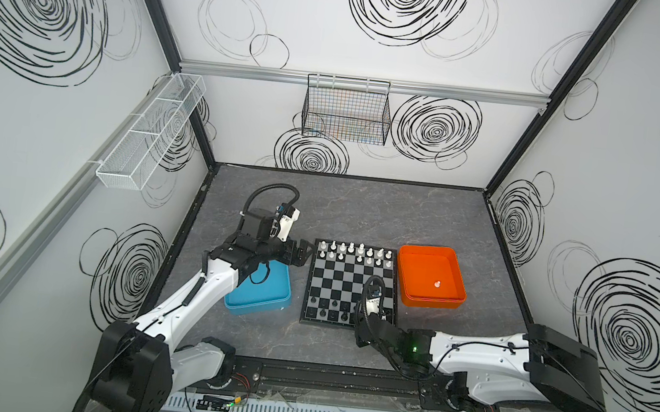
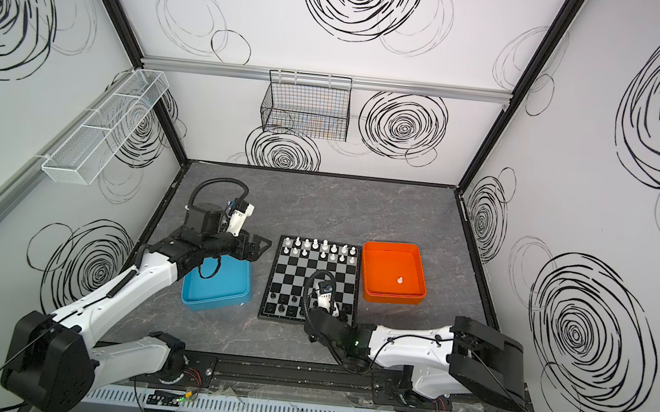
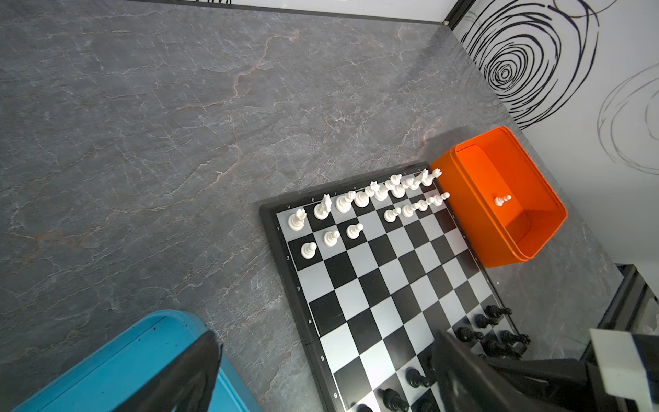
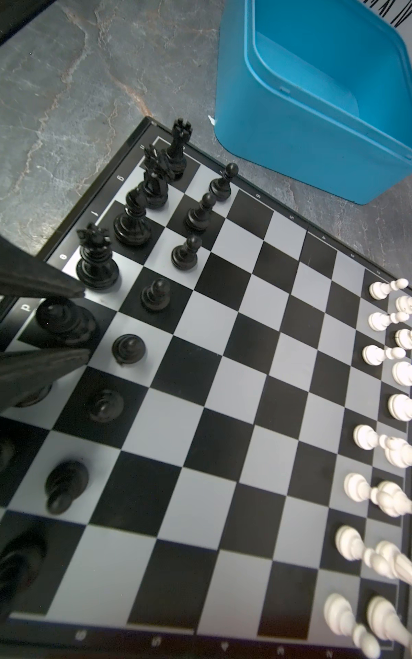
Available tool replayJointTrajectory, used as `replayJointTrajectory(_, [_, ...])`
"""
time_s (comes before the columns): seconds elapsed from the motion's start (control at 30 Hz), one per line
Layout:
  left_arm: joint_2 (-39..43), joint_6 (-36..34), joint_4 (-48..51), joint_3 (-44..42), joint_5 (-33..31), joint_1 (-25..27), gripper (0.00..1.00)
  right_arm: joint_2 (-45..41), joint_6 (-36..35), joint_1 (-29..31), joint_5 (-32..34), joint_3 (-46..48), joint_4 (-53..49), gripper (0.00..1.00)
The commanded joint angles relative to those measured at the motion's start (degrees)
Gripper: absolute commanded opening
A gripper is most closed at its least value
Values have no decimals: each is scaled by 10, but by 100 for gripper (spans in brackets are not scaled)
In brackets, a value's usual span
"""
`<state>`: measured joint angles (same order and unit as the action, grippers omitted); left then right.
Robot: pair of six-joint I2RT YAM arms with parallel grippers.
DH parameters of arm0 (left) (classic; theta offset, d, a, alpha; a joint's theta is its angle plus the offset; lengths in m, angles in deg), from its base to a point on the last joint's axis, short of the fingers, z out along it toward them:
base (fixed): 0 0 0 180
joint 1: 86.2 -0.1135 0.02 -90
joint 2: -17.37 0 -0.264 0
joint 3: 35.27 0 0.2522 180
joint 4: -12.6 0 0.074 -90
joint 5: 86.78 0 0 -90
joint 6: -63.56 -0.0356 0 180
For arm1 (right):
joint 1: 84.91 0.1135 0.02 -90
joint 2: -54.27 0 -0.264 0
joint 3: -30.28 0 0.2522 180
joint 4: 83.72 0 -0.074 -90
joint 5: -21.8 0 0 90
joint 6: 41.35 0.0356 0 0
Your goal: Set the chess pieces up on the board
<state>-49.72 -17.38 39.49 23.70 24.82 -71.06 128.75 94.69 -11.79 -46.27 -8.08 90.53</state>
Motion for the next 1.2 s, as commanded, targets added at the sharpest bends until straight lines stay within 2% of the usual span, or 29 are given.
replayJointTrajectory(0.0, [-2,4,-24,-3,7,4,96,1,-2,7,17,-13,0,30])
replayJointTrajectory(0.73, [-1,6,-25,-4,4,7,96,-10,10,34,61,-28,-33,30])
replayJointTrajectory(0.93, [3,4,-23,-4,1,7,96,-81,11,36,103,-46,-80,33])
replayJointTrajectory(1.17, [4,5,-23,-4,0,7,96,-176,-45,35,142,-56,-81,39])
